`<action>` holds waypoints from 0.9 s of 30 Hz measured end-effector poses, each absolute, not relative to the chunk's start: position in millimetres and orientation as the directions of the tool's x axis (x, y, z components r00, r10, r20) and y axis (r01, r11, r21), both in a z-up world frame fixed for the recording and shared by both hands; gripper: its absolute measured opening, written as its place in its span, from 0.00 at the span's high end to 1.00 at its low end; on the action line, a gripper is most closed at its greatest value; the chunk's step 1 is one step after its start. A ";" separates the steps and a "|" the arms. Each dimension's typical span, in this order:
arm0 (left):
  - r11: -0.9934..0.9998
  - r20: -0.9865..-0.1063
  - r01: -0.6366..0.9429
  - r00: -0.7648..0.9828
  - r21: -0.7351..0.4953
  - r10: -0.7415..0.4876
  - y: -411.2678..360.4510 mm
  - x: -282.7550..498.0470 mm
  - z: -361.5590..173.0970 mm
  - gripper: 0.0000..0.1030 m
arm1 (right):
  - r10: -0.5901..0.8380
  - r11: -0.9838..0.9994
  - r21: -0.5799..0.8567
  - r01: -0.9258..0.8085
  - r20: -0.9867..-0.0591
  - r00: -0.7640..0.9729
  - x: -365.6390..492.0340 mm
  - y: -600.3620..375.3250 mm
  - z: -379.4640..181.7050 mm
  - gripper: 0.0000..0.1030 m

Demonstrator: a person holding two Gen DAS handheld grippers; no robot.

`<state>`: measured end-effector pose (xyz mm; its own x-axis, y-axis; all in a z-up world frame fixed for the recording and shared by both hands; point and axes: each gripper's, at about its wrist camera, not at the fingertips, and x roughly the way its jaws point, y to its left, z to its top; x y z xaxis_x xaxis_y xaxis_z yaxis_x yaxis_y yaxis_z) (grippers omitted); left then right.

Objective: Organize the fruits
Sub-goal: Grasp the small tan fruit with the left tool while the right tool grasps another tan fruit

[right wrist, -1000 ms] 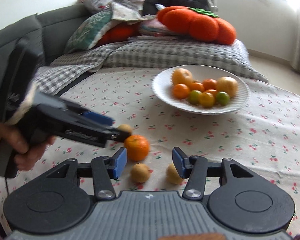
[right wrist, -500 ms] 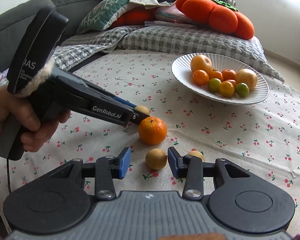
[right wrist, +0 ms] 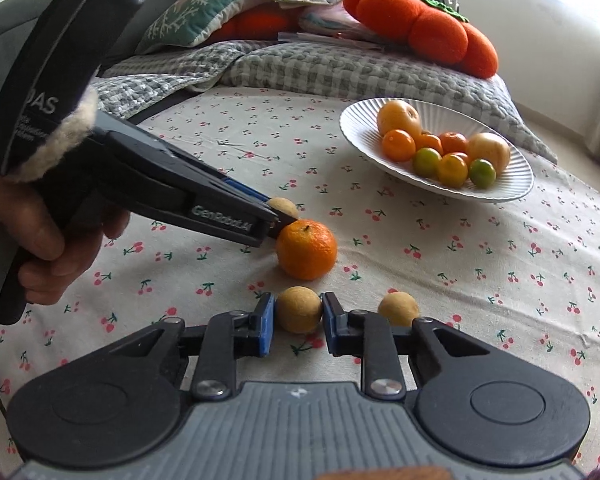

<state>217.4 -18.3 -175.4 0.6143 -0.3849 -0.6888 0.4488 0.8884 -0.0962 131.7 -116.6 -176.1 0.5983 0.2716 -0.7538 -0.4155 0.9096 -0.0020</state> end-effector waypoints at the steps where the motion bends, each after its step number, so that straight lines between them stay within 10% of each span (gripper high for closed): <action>1: 0.889 -0.688 0.448 0.616 -0.095 -0.383 -18.5 217.1 -175.5 0.88 | 0.271 0.909 -0.003 -0.416 -0.753 0.599 131.9 -116.8 -176.1 0.78; 27: 0.891 -0.636 0.453 0.682 -0.020 -0.361 -17.9 215.7 -152.9 0.88 | 0.311 0.910 0.033 -0.412 -0.713 0.629 134.8 -120.1 -159.3 0.78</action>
<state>215.7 -17.9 -152.9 0.6825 -0.3608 -0.6356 0.4527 0.8914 -0.0200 134.8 -120.1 -159.3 0.6291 0.3105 -0.7126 -0.4124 0.9104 0.0326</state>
